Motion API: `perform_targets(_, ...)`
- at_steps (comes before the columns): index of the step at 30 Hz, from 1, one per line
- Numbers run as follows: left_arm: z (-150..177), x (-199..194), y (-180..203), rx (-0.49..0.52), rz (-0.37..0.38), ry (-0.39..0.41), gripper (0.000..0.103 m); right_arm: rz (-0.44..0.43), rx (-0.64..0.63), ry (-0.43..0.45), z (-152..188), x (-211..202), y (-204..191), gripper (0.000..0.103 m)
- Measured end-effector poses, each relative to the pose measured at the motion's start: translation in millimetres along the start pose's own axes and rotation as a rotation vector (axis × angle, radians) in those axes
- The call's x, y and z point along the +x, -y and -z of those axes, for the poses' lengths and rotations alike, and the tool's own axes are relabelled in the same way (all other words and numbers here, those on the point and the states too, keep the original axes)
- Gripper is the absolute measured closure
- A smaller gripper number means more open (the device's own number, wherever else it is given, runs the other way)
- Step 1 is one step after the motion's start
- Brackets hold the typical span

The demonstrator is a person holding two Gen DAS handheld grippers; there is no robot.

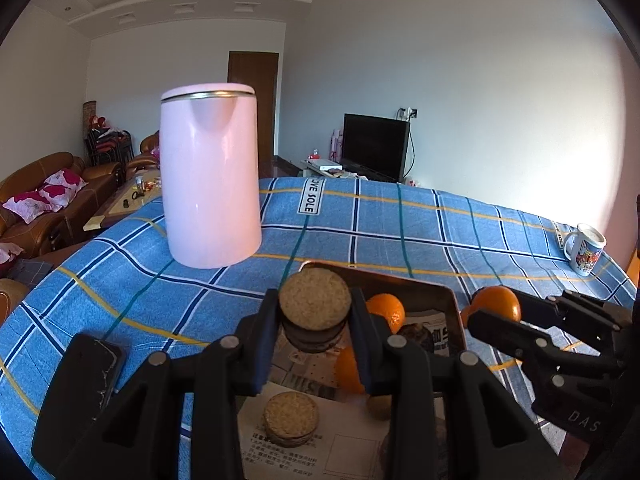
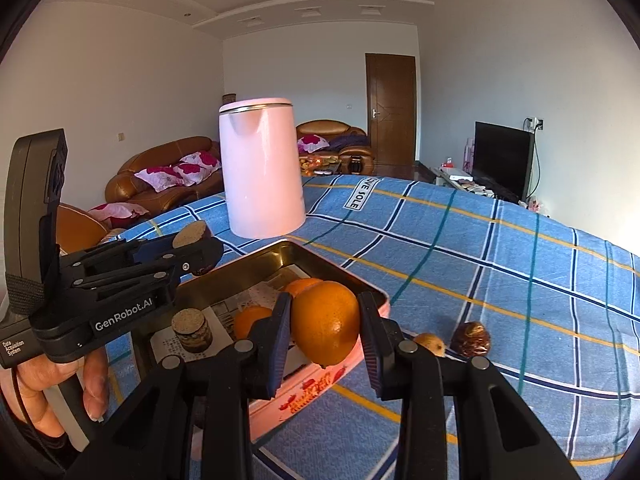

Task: Organize fruits
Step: 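Carry the small orange and cork-lidded jar over the tin box and open both grippers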

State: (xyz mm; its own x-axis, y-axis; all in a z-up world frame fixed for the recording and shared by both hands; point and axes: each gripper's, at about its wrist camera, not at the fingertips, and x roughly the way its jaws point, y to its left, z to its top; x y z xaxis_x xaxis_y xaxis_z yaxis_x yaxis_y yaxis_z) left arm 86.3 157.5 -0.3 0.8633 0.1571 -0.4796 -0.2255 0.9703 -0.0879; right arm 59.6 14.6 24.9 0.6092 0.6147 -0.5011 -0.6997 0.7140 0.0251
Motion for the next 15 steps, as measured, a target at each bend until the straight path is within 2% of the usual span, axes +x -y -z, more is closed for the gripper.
perform_targets(9,11.1,11.1,-10.2,-0.004,0.003,-0.070,0.067,-0.056,-0.016,-0.130,1.6,43.9,-22.0,0.068)
perform_targets(12,10.7,9.3,-11.3,-0.001,-0.013,-0.060,0.065,-0.090,-0.013,-0.178,4.1,55.3,-26.6,0.068)
perform_targets(13,10.3,8.5,-11.5,-0.001,-0.014,-0.058,0.061,-0.097,-0.012,-0.186,4.8,57.7,-27.4,0.067)
perform_targets(15,10.2,6.1,-10.7,-0.010,-0.028,-0.050,0.037,-0.105,-0.015,-0.187,4.3,55.8,-27.9,0.057)
